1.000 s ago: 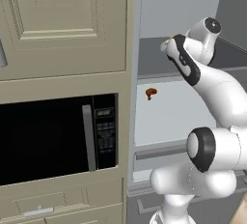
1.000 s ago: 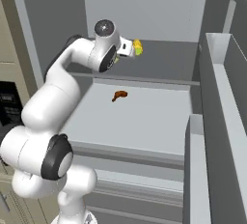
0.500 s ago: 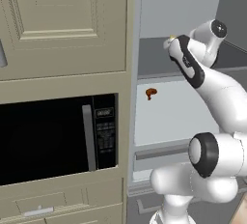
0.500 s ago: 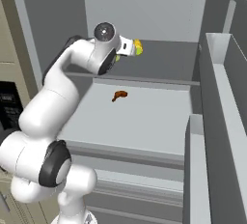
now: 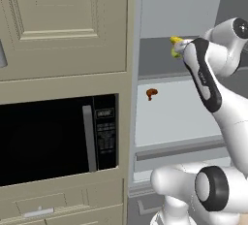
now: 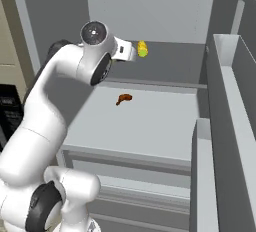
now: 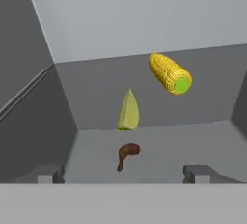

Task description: Transport the chicken drumstick and lemon wedge to the fridge. Place the chicken drumstick on the rack containing meat and place the lemon wedge on the rack containing the vegetable, ensuring meats and vegetables are on different racks.

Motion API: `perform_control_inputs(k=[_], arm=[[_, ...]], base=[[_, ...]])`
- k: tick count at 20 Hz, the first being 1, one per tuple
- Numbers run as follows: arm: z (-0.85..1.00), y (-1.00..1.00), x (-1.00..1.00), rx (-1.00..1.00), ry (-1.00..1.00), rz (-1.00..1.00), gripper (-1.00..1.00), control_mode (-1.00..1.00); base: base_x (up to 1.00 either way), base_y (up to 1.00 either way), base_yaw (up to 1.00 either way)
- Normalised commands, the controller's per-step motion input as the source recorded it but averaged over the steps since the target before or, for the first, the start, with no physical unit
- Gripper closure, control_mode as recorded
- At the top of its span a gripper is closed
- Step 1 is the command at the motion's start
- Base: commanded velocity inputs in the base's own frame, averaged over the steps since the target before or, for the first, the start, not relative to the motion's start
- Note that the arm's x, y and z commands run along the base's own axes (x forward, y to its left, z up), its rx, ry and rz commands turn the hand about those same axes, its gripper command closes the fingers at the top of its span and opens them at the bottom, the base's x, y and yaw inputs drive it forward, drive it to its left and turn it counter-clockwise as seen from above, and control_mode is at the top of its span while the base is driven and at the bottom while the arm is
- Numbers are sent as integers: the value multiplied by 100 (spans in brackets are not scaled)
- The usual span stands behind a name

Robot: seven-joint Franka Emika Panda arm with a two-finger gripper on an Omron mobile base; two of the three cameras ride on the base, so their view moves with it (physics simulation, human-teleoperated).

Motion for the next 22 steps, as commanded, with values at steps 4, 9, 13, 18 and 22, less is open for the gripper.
perform_control_inputs(k=[4, 9, 13, 18, 22], arm=[[9, 0, -100, -1, -3, 0, -100, -100], [12, 4, -100, -2, 3, 0, -100, -100], [9, 9, -100, -8, 16, 0, -100, -100], [0, 7, -89, -5, 20, 1, -100, -100], [-3, 19, -53, -8, 23, 2, -100, -100]], base=[[0, 0, 0], [0, 0, 0], [0, 0, 0], [0, 0, 0], [0, 0, 0]])
